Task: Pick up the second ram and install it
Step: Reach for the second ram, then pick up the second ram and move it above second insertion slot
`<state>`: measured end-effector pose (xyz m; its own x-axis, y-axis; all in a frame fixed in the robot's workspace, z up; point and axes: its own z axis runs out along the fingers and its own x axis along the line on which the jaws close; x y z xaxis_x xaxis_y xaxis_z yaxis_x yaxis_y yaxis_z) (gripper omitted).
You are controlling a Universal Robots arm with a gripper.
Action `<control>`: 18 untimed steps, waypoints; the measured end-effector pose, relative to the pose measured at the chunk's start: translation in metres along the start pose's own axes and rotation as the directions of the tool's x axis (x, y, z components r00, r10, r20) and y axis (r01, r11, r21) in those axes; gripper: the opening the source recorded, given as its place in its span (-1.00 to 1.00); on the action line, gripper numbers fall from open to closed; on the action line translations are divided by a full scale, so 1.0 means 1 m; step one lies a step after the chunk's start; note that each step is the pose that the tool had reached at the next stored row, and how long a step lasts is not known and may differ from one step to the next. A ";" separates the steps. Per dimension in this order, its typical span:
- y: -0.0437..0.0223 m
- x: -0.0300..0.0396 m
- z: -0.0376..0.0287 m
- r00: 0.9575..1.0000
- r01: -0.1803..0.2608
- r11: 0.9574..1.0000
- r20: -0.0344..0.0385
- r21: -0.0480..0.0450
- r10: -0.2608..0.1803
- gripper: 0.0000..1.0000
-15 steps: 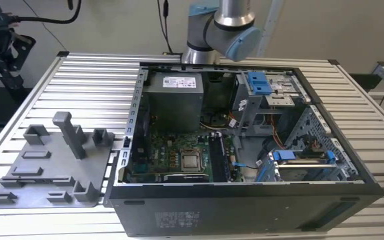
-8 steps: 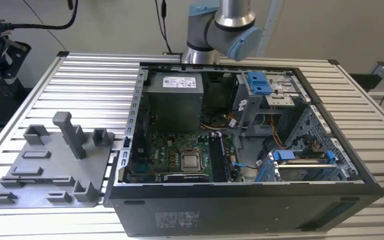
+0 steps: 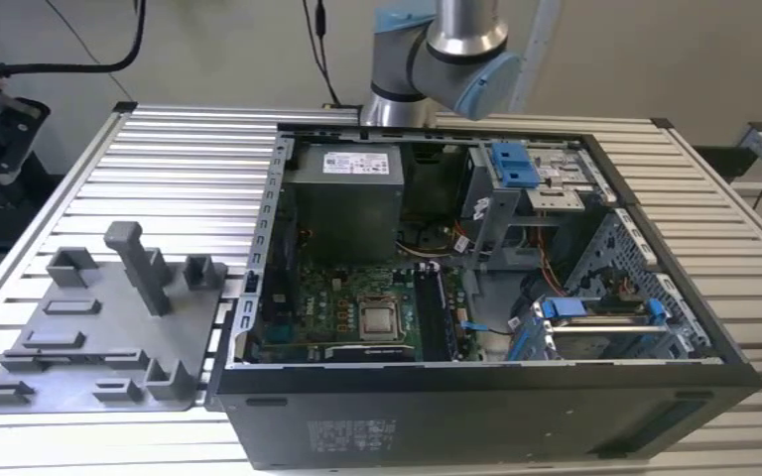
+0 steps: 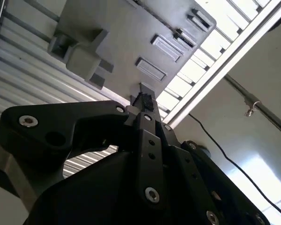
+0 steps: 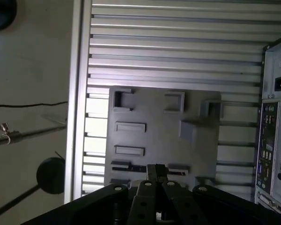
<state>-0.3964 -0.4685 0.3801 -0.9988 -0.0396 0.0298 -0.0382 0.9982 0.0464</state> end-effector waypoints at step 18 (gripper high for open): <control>-0.0286 0.0005 0.0002 1.000 0.000 1.000 -0.001 0.000 0.000 -0.79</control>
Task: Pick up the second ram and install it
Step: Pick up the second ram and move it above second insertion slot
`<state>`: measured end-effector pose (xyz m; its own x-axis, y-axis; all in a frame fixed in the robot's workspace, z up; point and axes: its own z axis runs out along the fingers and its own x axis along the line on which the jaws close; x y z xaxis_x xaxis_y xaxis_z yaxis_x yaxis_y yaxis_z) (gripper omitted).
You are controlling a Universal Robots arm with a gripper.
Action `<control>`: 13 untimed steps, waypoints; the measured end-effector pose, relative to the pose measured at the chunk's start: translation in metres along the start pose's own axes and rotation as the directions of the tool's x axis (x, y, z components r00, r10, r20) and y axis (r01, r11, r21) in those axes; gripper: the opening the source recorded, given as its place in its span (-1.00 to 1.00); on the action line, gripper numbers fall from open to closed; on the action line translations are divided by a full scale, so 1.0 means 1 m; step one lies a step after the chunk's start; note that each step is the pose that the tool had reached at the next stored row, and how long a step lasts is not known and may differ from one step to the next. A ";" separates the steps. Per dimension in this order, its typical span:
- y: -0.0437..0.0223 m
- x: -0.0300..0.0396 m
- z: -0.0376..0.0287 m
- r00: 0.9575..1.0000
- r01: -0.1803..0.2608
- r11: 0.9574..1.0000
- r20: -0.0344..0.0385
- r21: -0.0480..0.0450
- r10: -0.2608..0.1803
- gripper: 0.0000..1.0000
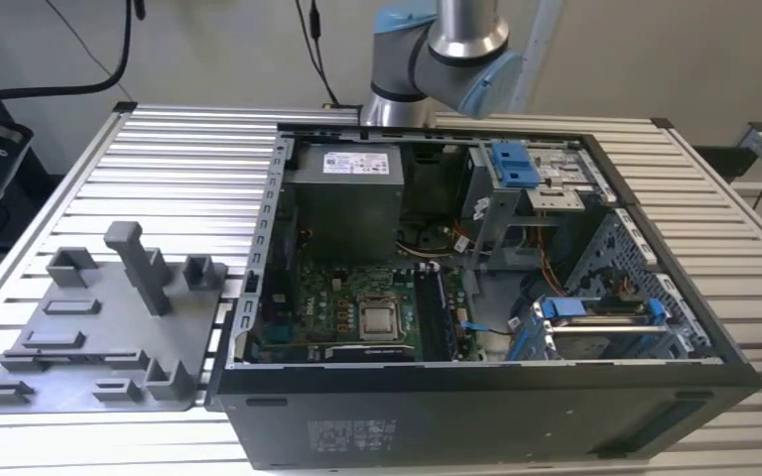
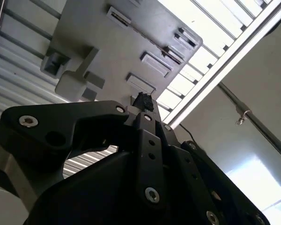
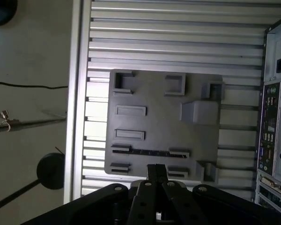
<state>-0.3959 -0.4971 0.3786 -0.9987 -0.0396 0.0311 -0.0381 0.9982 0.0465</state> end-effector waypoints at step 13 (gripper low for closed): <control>0.0004 -0.0001 0.0001 1.000 0.025 1.000 -0.001 0.001 -0.025 -0.79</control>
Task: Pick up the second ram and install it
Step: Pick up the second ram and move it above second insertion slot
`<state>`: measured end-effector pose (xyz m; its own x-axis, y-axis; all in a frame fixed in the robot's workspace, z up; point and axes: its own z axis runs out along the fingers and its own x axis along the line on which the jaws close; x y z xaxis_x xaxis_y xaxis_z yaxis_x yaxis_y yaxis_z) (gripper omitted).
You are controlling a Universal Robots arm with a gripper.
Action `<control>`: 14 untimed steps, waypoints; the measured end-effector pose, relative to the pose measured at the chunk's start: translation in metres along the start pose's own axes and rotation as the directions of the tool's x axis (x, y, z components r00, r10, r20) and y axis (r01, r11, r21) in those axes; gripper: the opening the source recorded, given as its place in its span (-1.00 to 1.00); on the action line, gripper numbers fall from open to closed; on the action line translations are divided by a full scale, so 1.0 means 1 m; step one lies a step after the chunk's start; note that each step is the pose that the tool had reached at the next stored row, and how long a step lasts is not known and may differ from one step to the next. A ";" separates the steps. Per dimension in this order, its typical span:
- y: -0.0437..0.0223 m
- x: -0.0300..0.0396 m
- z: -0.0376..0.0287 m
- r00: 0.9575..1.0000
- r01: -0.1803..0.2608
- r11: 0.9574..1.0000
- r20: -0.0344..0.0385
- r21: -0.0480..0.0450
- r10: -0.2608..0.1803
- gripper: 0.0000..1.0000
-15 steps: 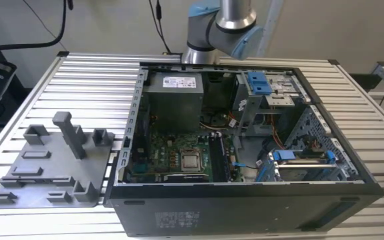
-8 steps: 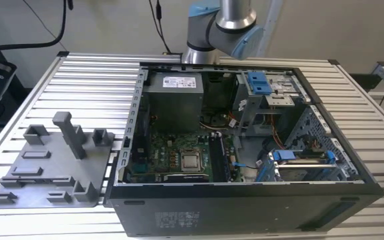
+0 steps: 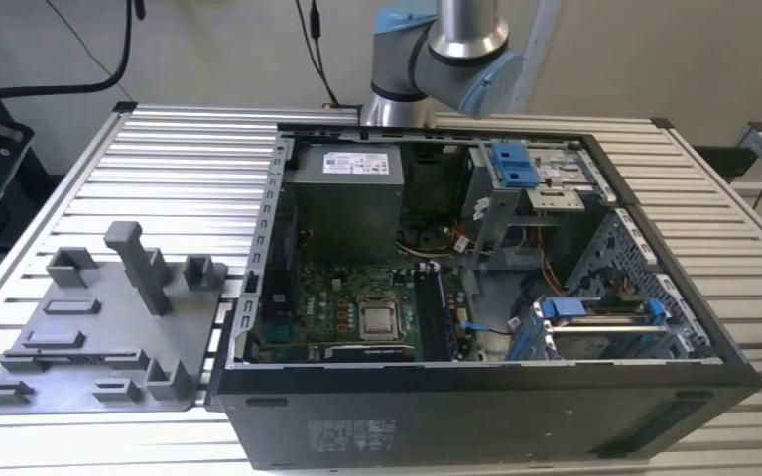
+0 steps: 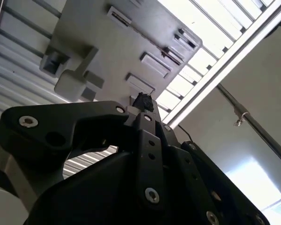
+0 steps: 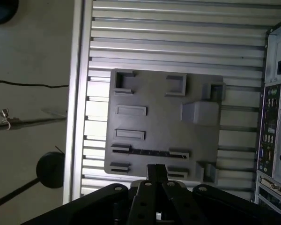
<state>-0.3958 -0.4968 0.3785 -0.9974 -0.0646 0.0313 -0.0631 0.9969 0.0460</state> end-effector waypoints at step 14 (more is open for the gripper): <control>0.0004 0.0000 -0.0001 0.975 0.220 0.975 -0.012 0.010 -0.220 -0.79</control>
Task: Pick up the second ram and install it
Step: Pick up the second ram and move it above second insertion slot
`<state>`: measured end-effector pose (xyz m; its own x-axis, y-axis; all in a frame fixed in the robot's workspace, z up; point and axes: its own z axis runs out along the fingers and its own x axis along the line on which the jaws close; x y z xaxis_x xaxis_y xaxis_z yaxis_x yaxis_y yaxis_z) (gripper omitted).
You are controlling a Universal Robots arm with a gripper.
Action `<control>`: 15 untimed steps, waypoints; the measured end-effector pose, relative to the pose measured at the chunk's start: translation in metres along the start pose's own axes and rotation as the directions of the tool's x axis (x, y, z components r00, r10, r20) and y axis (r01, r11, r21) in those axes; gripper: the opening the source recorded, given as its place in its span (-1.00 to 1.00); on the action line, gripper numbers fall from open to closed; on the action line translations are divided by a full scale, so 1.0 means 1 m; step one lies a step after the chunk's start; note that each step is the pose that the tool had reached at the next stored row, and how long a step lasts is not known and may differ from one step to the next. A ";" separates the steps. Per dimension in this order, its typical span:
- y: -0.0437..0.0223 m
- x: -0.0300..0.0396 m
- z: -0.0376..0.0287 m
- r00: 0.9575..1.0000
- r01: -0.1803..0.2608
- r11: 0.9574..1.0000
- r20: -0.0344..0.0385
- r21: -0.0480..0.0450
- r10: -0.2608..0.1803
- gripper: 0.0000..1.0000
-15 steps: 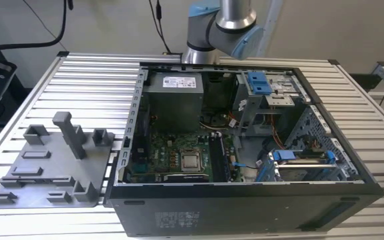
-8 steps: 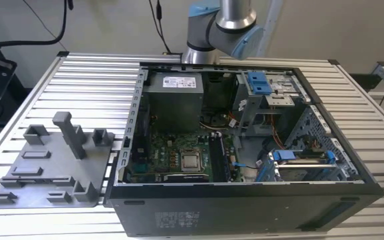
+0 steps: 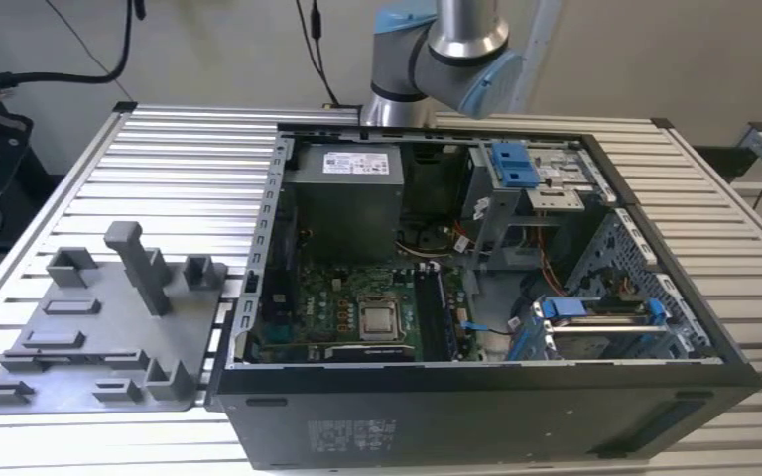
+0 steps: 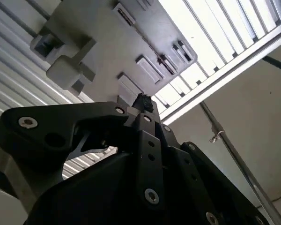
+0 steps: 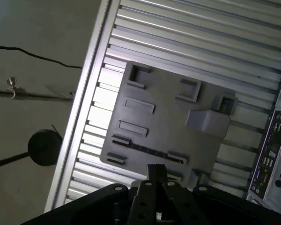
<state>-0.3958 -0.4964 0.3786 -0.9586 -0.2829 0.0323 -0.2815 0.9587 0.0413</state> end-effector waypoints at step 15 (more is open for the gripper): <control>0.0004 0.0001 0.0001 0.980 0.201 0.980 -0.012 0.012 -0.201 -0.79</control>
<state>-0.3961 -0.4960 0.3785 -0.8821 -0.4698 0.0349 -0.4687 0.8827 0.0348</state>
